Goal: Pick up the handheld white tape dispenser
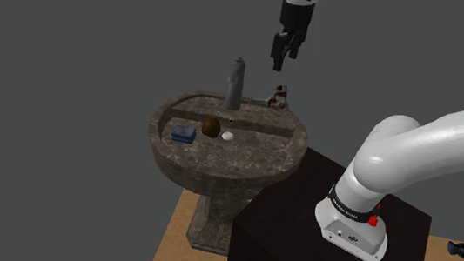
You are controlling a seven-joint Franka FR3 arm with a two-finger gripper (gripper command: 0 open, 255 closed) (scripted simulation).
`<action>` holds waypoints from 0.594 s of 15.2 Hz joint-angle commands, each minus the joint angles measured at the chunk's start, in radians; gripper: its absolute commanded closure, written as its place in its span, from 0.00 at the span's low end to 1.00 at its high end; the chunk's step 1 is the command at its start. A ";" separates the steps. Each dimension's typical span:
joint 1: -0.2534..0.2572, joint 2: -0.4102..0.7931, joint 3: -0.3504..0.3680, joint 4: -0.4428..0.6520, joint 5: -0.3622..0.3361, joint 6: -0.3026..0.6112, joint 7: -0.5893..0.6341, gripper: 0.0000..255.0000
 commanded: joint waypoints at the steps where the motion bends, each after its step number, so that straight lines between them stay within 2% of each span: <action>1: 0.000 0.000 0.000 0.000 0.000 0.000 0.000 0.00; 9: -0.028 0.101 -0.128 -0.128 -0.073 0.271 -0.156 0.00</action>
